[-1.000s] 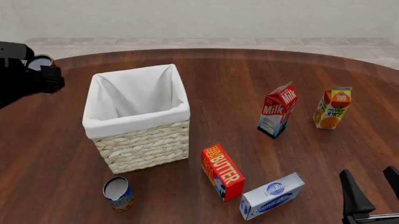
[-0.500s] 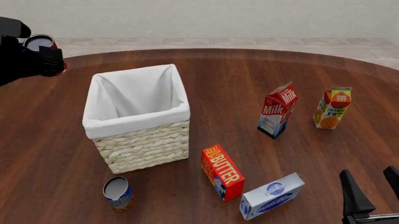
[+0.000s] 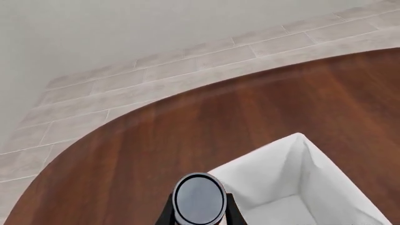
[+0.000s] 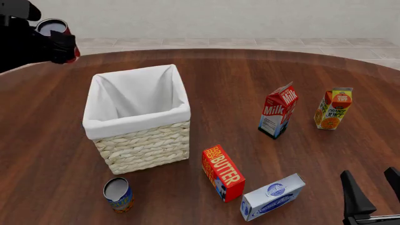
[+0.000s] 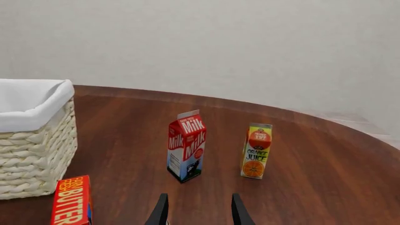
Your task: Pick up the alphabet soup and the tomato sauce, and put them in the basket.
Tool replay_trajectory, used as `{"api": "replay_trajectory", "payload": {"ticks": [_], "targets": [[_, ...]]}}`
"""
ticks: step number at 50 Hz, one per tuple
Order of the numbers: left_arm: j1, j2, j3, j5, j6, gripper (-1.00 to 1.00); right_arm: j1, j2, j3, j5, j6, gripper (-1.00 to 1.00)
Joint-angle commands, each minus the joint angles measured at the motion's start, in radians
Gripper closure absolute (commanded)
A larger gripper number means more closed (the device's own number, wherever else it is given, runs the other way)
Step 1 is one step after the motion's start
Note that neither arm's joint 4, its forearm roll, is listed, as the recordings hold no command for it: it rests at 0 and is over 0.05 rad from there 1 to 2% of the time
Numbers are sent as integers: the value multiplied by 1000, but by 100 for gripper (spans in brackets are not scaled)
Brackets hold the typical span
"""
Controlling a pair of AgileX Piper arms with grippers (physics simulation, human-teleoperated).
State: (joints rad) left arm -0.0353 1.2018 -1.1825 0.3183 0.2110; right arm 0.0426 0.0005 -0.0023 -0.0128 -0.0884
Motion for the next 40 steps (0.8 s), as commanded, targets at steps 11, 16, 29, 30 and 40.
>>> {"api": "replay_trajectory", "payload": {"ticks": [11,16,29,30,40], "targets": [[-121,7,-41,36,-13,100,3,0,0,0,-1,-100],[-151,9,-57,47,-24,100,3,0,0,0,-2,-100],[-202,29,-83,61,-23,100,4,0,0,1,-1,-100],[-205,31,-85,60,-24,100,5,0,0,0,-3,-100],[-235,48,-71,40,-40,100,7,0,-1,1,-4,-100]]}}
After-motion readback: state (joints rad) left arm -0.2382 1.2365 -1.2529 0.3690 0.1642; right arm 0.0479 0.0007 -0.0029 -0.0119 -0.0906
